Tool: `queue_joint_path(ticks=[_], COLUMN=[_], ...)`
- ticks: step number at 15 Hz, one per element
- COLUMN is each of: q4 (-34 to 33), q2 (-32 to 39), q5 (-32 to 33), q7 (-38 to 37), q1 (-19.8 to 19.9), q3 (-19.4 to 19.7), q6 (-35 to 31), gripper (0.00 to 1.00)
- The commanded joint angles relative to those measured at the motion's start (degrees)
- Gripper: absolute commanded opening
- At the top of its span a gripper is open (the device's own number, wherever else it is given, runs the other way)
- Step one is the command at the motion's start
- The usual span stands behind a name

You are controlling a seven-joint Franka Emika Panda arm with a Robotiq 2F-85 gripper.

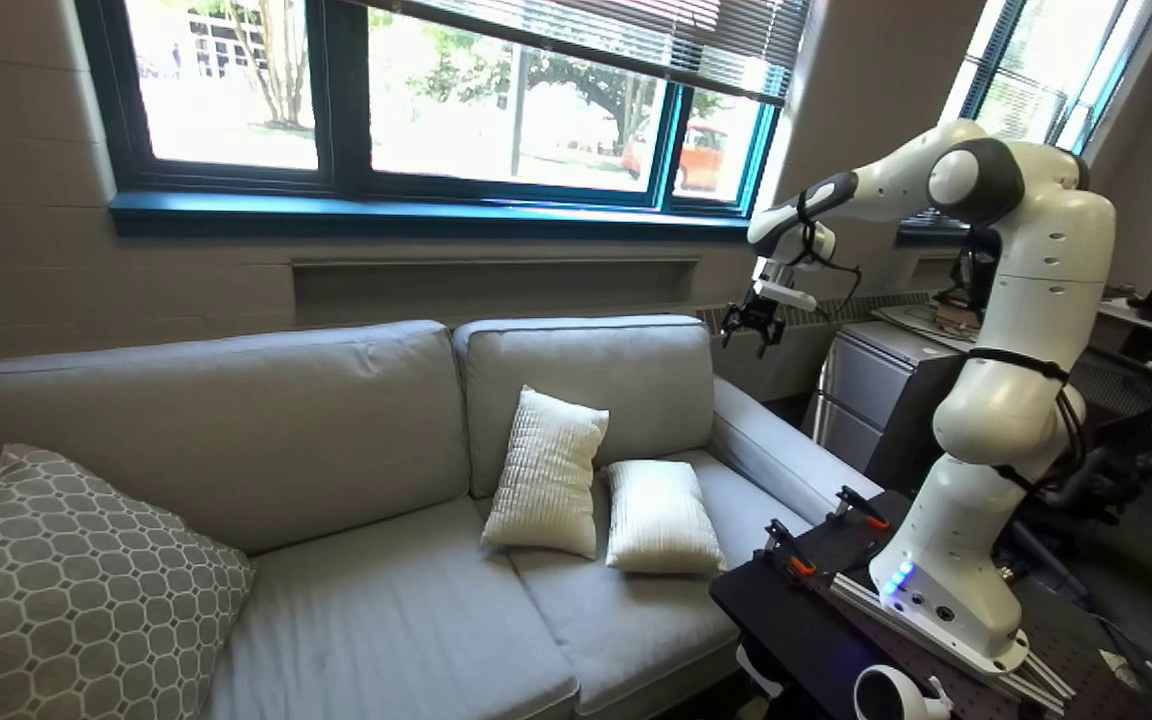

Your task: Move the cushions to the right shoulder of the couch

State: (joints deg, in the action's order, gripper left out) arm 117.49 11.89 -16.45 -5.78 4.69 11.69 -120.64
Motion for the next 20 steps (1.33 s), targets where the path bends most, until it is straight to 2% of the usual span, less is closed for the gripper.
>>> queue_joint_path(ticks=[1,7,8,11,15,20], q4=[-0.71,-0.68,-1.92,-4.84,-8.60,-14.44], q2=[1.25,1.21,2.78,8.04,17.84,29.40], q5=[0.42,0.43,0.90,-3.09,-5.21,-9.54], q7=[-0.32,-0.26,-0.64,-1.75,-9.93,-24.63], q1=[1.61,1.97,1.79,2.15,1.06,-1.84], q3=[-1.95,-2.01,-2.14,-3.44,-4.77,-6.85], q6=[-0.06,-0.44,-0.88,-3.12,-10.94,-19.47], gripper=[1.00,1.00,1.00,1.00,1.00,1.00])
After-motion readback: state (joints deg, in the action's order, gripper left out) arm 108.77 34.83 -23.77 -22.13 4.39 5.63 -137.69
